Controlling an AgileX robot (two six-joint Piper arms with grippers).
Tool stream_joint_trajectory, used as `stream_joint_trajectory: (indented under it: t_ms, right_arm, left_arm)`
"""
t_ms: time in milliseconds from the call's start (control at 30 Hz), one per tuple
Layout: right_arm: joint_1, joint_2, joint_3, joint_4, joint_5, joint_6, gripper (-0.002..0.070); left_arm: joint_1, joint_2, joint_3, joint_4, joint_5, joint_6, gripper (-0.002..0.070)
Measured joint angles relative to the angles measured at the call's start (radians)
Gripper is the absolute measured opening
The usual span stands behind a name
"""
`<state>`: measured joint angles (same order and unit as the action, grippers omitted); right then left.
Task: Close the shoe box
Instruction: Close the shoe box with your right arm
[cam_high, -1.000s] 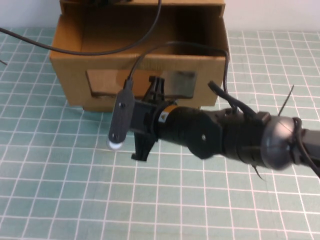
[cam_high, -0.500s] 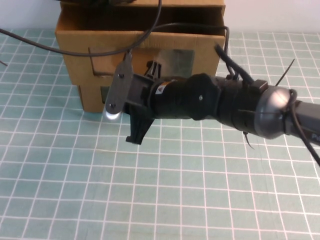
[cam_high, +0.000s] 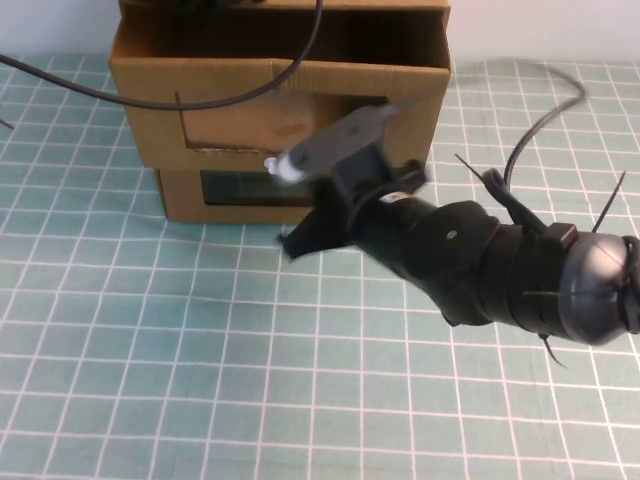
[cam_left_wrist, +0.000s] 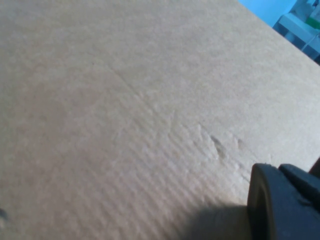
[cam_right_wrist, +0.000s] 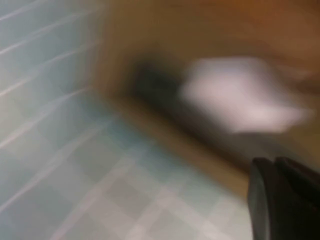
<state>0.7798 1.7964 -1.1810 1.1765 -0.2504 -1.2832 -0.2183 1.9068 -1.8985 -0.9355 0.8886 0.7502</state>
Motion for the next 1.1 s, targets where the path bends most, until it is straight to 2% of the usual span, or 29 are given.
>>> stream_joint_trajectory:
  t_ms: [100,433,700,1100]
  right_arm:
    - [-0.008,-0.007,0.01,0.094,-0.117,0.022,-0.0014]
    - [-0.008,-0.008,0.011,-0.059,-0.047,0.183,-0.0014]
    - [-0.008,0.006,0.006,-0.126,-0.12,0.192,-0.0014]
    - [-0.028,0.144,-0.164,-0.187,-0.133,0.186,-0.0014]
  left_arm:
    - [0.0,0.0,0.0,-0.002,0.002,0.0,-0.0004]
    - [0.0,0.0,0.0,-0.002,0.002,0.0,-0.0003]
    - [0.0,0.0,0.0,-0.002,0.003,0.0,-0.0003]
    - [0.0,0.0,0.0,-0.004,0.018,0.0,-0.0004]
